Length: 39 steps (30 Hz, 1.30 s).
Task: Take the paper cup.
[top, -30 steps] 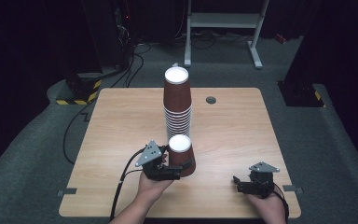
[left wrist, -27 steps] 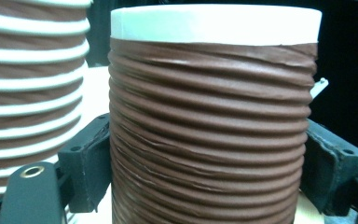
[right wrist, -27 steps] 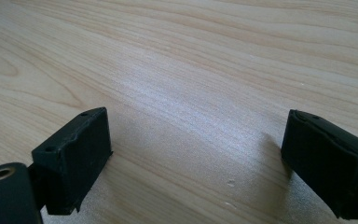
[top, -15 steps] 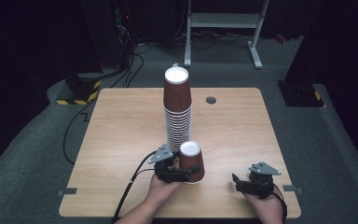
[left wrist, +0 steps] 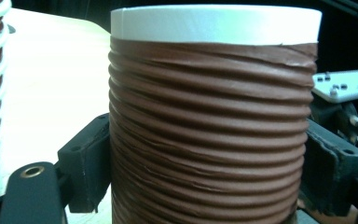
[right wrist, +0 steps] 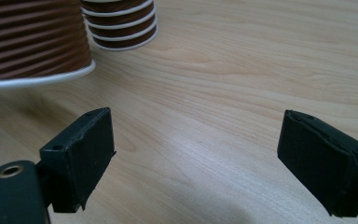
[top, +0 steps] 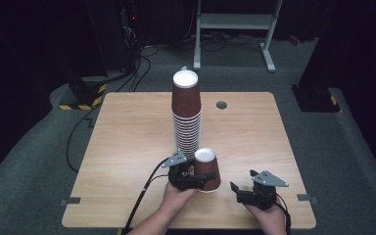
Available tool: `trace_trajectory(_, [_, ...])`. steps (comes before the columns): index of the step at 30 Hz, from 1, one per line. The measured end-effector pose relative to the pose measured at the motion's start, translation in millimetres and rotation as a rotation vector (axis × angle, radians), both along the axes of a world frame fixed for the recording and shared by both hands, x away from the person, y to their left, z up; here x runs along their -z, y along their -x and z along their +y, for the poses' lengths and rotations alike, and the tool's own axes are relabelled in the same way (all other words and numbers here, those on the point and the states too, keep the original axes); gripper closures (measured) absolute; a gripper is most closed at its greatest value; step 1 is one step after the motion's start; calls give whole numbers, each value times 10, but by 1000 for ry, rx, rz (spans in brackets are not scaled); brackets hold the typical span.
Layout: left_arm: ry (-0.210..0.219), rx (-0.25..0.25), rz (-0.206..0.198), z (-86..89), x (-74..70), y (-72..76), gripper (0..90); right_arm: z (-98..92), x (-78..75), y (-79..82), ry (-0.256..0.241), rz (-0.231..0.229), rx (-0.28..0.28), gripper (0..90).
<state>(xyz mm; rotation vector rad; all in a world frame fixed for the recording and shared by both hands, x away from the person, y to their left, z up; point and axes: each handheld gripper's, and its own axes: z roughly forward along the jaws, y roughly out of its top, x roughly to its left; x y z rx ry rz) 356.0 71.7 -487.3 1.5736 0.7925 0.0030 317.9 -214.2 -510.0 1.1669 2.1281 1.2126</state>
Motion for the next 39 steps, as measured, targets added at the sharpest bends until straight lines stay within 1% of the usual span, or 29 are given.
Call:
trace_trajectory(3, [22,-2,10,0,-52,2,170,-3,11,67,7,-37,-1,129])
trace_trajectory(4, [39,-6,9,3,-75,0,170,-3,14,88,14,-57,11,129])
trace_trajectory(5, [49,-9,13,5,-88,-2,171,-8,11,106,17,-60,24,129])
trace_trajectory(6, [58,-8,19,6,-106,-16,171,-12,8,112,10,-60,28,130])
trace_trajectory(7, [62,-7,26,3,-117,-22,171,-16,7,122,-6,-67,31,129])
trace_trajectory(10, [55,3,24,-29,-161,-29,171,-7,3,138,-18,-84,32,127])
trace_trajectory(12, [58,12,30,-54,-182,-33,171,12,3,154,-24,-106,24,126])
trace_trajectory(13, [60,14,33,-62,-192,-36,171,27,5,164,-24,-111,22,129])
trace_trajectory(14, [62,15,34,-68,-202,-38,171,37,3,169,-20,-107,13,142])
trace_trajectory(16, [67,16,32,-74,-229,-37,171,53,-3,177,-35,-112,-7,164])
trace_trajectory(18, [74,20,31,-76,-247,-48,171,71,-10,182,-43,-130,-11,167])
trace_trajectory(21, [93,17,49,-79,-263,-71,170,88,-15,179,-64,-140,-13,165])
trace_trajectory(22, [96,16,48,-82,-271,-75,171,90,-14,180,-69,-140,-9,166])
trace_trajectory(26, [102,16,53,-98,-295,-83,170,110,-14,186,-86,-137,-16,183])
trace_trajectory(28, [101,20,55,-104,-309,-79,171,119,-23,196,-93,-148,-18,188])
trace_trajectory(31, [94,25,48,-111,-341,-70,171,128,-39,216,-104,-164,-18,228])
trace_trajectory(33, [96,23,45,-109,-360,-72,170,128,-50,233,-105,-182,-15,242])
trace_trajectory(37, [95,22,52,-126,-381,-85,170,128,-63,242,-107,-201,4,243])
trace_trajectory(39, [86,22,46,-145,-408,-90,170,134,-68,254,-112,-212,15,253])
